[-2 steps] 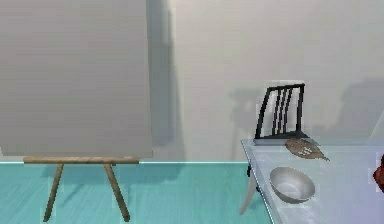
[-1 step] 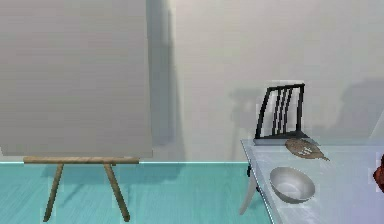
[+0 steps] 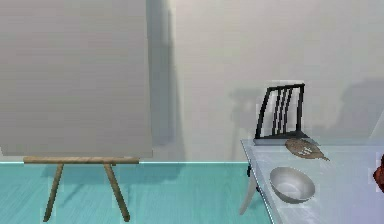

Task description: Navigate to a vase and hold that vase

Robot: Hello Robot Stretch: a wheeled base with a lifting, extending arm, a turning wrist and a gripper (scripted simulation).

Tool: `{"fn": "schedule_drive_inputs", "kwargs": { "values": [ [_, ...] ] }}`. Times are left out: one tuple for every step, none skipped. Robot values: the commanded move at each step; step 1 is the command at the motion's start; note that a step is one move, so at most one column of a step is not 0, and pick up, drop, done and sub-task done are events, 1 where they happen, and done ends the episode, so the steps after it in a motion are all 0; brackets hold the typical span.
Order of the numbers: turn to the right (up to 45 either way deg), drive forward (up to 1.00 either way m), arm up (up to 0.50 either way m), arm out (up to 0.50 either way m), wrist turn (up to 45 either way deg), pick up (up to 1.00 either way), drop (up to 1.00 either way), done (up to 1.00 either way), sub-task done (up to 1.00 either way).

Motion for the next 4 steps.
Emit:
{"fn": "schedule_drive_inputs", "kwargs": {
  "values": [
    [0.0, 0.00, -0.30, 0.00, 0.0, 0.00, 0.00, 0.00, 0.00],
    [0.0, 0.00, 0.00, 0.00, 0.0, 1.00, 0.00, 0.00, 0.00],
    [0.0, 0.00, 0.10, 0.00, 0.0, 0.00, 0.00, 0.00, 0.00],
    [0.0, 0.00, 0.00, 0.00, 0.0, 0.00, 0.00, 1.00, 0.00]
  ]
}}
